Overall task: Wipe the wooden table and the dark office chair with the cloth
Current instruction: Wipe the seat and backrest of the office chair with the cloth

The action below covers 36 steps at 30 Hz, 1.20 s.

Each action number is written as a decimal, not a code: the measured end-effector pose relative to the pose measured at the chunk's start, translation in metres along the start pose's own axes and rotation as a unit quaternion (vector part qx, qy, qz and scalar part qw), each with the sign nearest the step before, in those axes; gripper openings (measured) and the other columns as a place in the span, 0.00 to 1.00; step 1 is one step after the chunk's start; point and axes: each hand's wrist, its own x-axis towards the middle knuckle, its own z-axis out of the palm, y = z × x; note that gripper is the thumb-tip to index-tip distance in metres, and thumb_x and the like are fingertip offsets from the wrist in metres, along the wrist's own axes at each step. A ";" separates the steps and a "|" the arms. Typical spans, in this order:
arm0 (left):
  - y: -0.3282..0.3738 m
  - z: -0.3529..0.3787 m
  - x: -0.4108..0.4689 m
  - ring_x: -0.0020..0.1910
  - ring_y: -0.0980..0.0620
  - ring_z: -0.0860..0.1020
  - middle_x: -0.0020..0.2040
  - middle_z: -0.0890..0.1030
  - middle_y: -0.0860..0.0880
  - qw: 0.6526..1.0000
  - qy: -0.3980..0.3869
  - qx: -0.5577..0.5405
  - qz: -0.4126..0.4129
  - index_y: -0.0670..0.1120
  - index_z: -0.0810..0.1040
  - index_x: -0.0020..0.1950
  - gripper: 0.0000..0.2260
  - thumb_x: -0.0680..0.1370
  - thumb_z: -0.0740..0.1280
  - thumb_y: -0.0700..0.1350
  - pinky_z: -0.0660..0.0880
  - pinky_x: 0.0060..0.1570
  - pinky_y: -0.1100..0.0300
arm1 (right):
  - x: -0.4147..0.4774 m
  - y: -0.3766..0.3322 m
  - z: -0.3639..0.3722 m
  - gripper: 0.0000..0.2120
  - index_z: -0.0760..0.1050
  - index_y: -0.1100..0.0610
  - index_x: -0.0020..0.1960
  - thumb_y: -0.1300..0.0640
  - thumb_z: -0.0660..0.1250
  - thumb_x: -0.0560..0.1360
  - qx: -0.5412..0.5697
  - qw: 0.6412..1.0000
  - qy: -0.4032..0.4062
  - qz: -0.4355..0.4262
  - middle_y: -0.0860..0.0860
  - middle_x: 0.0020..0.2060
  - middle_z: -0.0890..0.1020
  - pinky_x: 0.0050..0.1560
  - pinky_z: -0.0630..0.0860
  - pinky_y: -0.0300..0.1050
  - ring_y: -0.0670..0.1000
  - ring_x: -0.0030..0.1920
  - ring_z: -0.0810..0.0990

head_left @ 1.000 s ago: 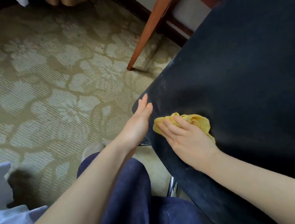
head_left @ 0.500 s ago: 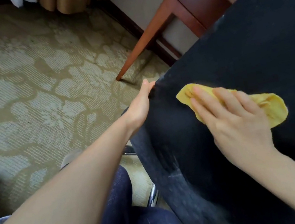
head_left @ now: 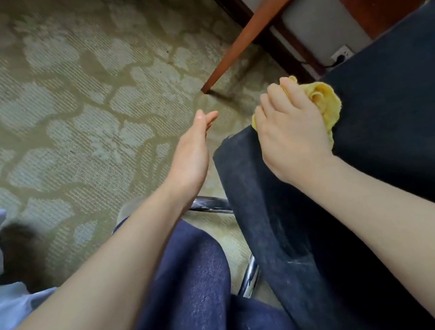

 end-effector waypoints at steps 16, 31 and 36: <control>0.004 0.031 0.013 0.77 0.52 0.45 0.78 0.54 0.52 0.968 -0.195 0.151 -0.043 0.57 0.60 0.75 0.23 0.81 0.46 0.60 0.43 0.75 0.51 | 0.002 -0.071 0.071 0.32 0.54 0.64 0.76 0.49 0.56 0.78 -0.154 0.983 -0.008 -0.100 0.63 0.72 0.60 0.71 0.54 0.60 0.64 0.72 0.58; -0.005 -0.005 -0.003 0.68 0.54 0.65 0.67 0.70 0.53 0.949 -0.142 0.282 0.002 0.49 0.71 0.68 0.18 0.84 0.48 0.51 0.58 0.61 0.66 | -0.139 -0.021 0.088 0.27 0.37 0.65 0.75 0.57 0.48 0.83 -0.137 0.954 -0.045 -0.263 0.57 0.70 0.30 0.63 0.25 0.58 0.60 0.74 0.36; -0.030 -0.029 -0.013 0.74 0.52 0.59 0.75 0.63 0.51 0.935 -0.106 0.337 -0.010 0.47 0.63 0.75 0.20 0.84 0.49 0.50 0.53 0.68 0.64 | -0.124 -0.001 0.043 0.24 0.62 0.52 0.74 0.54 0.56 0.78 -0.125 0.980 0.046 -0.147 0.48 0.74 0.63 0.73 0.58 0.50 0.53 0.73 0.63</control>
